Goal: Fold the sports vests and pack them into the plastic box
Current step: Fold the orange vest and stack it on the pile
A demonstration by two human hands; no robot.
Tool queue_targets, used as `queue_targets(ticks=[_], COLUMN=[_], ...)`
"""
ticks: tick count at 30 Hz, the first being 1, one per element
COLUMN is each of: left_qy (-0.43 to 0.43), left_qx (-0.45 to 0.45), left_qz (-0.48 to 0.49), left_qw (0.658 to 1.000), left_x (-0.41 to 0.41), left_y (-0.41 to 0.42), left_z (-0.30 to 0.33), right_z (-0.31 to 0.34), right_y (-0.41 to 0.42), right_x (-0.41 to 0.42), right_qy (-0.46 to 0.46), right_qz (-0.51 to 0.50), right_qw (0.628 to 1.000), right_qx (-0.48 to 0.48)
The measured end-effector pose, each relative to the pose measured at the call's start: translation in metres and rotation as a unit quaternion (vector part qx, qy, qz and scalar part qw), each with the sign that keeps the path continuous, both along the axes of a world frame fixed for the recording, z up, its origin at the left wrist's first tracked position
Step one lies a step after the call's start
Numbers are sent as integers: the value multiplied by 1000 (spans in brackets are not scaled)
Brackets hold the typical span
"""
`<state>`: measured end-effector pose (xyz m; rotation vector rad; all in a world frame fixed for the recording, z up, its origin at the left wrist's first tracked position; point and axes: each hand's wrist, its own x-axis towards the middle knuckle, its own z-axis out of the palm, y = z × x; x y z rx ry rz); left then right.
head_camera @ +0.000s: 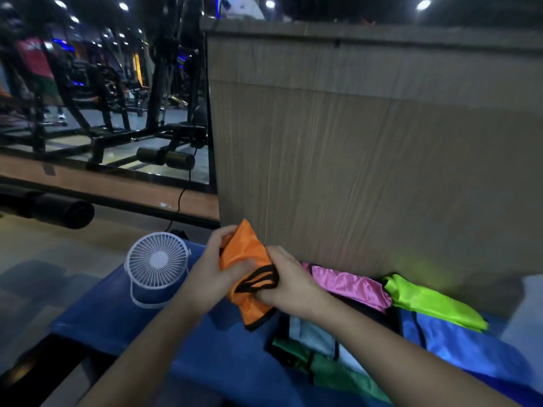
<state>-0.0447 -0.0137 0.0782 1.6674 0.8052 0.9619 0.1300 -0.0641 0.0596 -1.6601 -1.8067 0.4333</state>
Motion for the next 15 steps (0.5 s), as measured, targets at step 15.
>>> queue_targets(ticks=[15], left_qy=[137], left_qx=[265], left_qz=[-223], left_qw=[928], left_x=[-21], left_y=[-141], left_z=[106], right_z=[110], right_y=[-226], right_x=[7], right_qy=[254], right_qz=[1], right_qw=[966], right_qx=[-56])
